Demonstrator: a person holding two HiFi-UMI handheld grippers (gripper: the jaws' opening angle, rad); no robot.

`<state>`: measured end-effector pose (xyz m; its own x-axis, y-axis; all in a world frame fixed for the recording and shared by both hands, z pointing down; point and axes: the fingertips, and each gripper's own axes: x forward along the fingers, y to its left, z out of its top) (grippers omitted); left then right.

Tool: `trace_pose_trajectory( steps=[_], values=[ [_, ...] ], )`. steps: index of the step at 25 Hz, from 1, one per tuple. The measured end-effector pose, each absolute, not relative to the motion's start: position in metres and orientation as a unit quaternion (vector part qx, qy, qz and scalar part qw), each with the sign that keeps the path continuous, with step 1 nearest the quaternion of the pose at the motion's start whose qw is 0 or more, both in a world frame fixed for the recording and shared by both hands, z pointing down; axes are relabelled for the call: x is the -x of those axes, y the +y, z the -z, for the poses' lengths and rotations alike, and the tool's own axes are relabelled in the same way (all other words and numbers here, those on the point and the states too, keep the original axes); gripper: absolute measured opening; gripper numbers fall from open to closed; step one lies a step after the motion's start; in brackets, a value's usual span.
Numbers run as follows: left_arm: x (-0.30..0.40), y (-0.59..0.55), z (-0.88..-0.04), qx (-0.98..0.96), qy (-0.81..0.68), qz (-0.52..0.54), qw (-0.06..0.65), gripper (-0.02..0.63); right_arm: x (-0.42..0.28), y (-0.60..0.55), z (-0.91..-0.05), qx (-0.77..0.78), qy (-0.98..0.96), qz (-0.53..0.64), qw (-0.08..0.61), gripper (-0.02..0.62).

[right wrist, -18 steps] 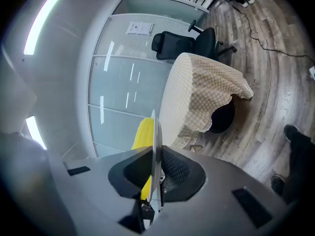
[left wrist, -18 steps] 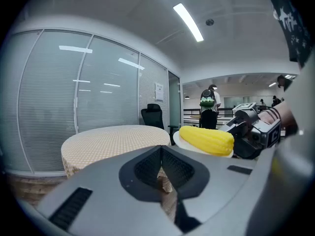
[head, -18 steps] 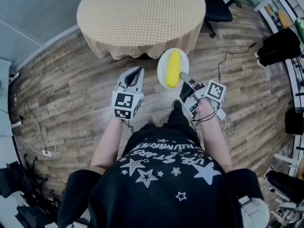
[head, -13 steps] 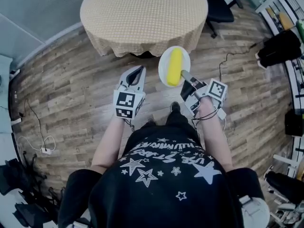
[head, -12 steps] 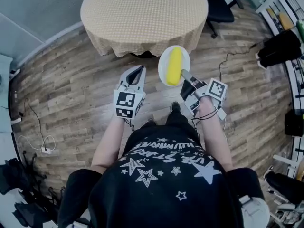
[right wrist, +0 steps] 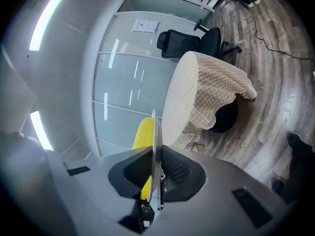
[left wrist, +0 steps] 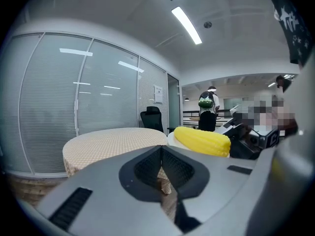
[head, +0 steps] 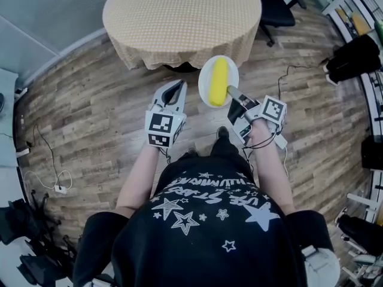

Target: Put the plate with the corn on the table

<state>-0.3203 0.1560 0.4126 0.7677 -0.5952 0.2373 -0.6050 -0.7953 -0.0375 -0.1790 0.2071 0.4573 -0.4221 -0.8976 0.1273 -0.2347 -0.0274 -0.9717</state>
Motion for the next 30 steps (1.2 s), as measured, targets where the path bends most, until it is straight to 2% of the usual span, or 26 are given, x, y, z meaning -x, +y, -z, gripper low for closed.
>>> trace_pose_trajectory(
  steps=[16,20,30],
  values=[
    [0.277,0.159,-0.421,-0.931,-0.336,-0.140,0.031,0.008,0.138,0.202,-0.455,0.419,0.653,0.562,0.285,0.052],
    [0.263,0.147,-0.421,-0.922,-0.357,-0.146,0.030,0.008,0.118,0.181,-0.455,0.404,0.655,0.572,0.285,0.052],
    [0.228,0.087,-0.412,-0.887,-0.438,-0.141,0.044,0.008,0.071,0.095,-0.449,0.349,0.694,0.585,0.234,0.052]
  ],
)
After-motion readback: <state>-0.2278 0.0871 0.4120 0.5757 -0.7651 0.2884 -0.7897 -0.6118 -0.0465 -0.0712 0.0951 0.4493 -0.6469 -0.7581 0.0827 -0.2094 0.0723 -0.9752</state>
